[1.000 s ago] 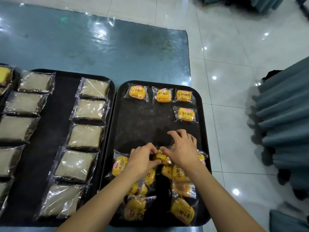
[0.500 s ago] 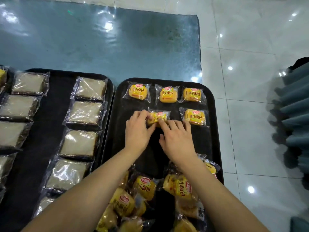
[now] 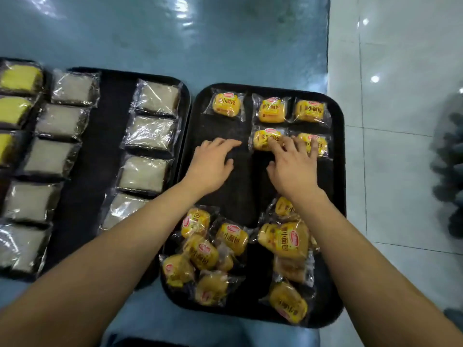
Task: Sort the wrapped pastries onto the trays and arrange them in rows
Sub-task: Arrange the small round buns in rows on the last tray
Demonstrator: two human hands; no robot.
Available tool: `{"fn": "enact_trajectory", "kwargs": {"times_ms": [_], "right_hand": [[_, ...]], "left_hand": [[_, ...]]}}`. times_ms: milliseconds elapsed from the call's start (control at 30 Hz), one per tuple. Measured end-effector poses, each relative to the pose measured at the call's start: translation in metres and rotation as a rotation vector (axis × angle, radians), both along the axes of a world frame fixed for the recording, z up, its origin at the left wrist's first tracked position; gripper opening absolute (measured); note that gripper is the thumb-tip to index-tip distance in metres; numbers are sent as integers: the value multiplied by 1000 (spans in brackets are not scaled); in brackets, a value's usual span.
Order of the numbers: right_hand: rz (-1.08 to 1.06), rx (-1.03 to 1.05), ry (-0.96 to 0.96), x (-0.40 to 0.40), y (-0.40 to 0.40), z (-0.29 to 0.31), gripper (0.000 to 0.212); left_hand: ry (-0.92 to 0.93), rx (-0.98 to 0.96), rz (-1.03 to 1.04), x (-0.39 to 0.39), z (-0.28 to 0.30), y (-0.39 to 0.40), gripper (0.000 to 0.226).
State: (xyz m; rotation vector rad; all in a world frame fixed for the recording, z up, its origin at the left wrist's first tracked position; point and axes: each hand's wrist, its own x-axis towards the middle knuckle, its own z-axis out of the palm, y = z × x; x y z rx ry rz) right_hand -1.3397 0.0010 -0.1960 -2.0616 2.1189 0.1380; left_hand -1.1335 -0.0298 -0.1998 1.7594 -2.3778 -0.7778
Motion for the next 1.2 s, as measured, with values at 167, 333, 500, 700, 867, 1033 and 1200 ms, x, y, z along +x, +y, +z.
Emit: {"fn": "enact_trajectory", "kwargs": {"times_ms": [167,333,500,700,867,1033,1200], "right_hand": [[84,-100,-202,48,43,13,48],[206,188,-424,104,80,7,40],[164,319,-398,118,87,0,39],[-5,227,-502,117,99,3,32],[-124,86,-580,118,87,1,51],[-192,42,-589,114,34,-2,66],[-73,-50,-430,104,-14,-12,65]], "left_hand": [[-31,-50,148,81,15,81,32],[-84,49,209,113,15,173,12],[-49,160,220,117,8,192,21],[17,169,235,104,17,166,43],[9,156,249,80,15,116,54],[-24,105,234,53,10,40,56],[-69,28,176,38,0,-15,52]]}}
